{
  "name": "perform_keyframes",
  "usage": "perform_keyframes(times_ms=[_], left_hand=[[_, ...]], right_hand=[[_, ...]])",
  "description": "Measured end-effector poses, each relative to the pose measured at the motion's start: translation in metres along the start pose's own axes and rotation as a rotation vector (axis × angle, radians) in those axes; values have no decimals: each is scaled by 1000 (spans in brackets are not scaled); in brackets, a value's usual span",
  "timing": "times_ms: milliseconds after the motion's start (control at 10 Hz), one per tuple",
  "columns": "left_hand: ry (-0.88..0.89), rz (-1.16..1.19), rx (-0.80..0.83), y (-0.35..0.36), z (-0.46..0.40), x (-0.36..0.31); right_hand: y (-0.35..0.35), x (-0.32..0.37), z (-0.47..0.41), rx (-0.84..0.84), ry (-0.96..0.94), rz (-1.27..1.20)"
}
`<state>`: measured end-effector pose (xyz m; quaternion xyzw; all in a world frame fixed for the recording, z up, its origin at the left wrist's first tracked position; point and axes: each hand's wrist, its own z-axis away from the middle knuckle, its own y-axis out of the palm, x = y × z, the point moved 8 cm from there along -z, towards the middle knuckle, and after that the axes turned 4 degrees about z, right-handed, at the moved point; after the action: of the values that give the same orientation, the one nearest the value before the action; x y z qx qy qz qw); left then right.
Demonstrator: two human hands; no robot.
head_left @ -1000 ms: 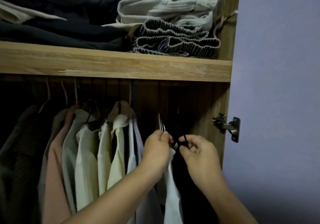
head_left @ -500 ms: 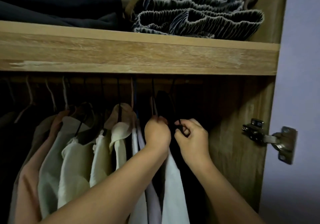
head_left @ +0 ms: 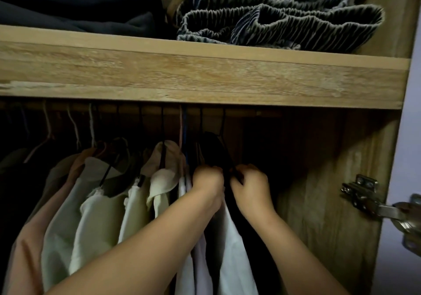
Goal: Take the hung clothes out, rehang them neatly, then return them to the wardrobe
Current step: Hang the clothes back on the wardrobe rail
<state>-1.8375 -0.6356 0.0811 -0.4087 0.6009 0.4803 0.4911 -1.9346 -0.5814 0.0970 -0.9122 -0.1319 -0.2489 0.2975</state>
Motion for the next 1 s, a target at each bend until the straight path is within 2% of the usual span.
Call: perform_keyframes(times_ms=[100,200,300,400,500,600,1000], left_hand=[[-38,69,35,0,9,2],[-3,90,24,-2,22,-1],[183,-255,34,-5,24,-7],[108,-330,107,-1,34,-3],[126,-526,170,0,49,-1],[234,-638,216,3,66,2],[377,-794,367,-18,140,23]], right_hand=[[1,-4,7,34,18,36],[-2,-3,14,75,33,53],[-6,-6,26,131,85,86],[-10,-8,41,198,123,133],[-15,-10,59,249,146,132],[-23,-11,76,269,182,137],[-52,-2,149,285,204,206]])
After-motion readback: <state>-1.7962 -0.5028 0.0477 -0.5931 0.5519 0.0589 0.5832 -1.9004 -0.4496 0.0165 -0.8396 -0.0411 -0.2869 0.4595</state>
